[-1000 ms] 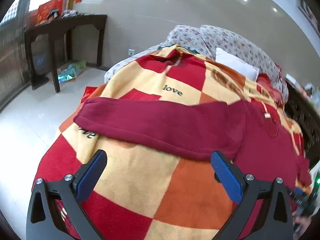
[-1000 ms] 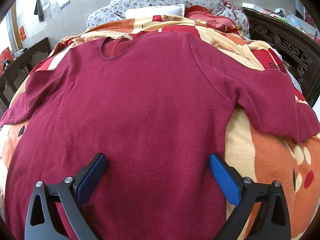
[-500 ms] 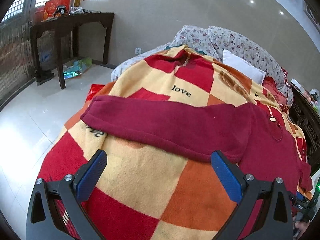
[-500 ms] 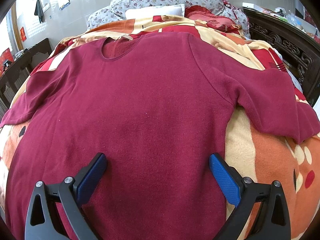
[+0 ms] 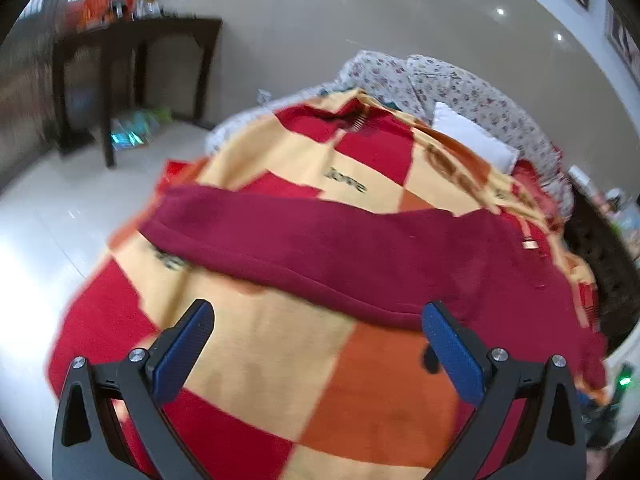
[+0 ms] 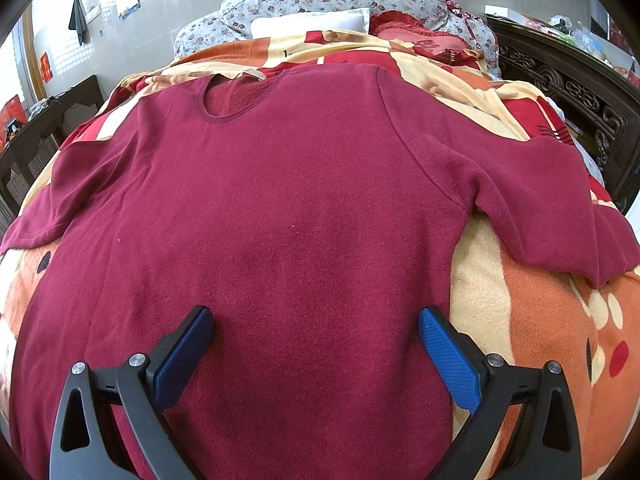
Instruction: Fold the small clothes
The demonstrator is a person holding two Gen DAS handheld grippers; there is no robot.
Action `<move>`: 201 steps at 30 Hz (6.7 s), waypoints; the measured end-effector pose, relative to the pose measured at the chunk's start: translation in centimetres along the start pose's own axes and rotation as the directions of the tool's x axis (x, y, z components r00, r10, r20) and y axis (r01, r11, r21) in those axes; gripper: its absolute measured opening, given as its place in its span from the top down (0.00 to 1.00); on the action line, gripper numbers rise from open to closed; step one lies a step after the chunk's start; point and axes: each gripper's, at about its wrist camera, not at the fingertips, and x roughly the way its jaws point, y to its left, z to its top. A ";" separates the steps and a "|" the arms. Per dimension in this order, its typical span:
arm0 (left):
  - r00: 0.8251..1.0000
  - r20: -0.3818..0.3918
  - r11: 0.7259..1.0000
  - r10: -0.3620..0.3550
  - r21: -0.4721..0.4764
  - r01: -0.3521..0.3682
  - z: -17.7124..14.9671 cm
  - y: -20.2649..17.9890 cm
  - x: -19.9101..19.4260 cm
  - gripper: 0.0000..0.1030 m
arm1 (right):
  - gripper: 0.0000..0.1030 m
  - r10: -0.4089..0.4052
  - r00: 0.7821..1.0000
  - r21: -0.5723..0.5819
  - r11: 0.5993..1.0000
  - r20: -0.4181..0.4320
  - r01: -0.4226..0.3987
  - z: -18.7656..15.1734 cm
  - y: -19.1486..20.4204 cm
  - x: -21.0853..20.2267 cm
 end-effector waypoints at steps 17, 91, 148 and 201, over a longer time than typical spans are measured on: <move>0.894 0.026 0.742 -0.448 -0.546 0.388 2.5 11.9 5.3 0.00 | 0.00 -0.004 1.000 -0.004 1.000 0.001 0.004 -0.1 0.0 0.0; 0.750 -0.374 0.701 -0.545 0.288 0.653 -10.5 -31.4 9.4 0.32 | 0.00 -0.034 0.986 0.209 0.978 0.166 -0.001 -0.1 -9.8 -8.5; 0.970 -0.070 0.940 -0.232 0.241 0.242 -5.7 -19.8 13.1 0.29 | 0.37 0.020 0.997 0.727 0.684 0.075 -0.068 -0.2 -41.5 -5.0; 0.861 -0.126 0.866 -0.493 0.024 0.500 -1.4 -16.3 11.3 0.22 | 0.62 0.524 0.852 -0.016 0.852 -0.004 -0.524 8.9 14.5 5.6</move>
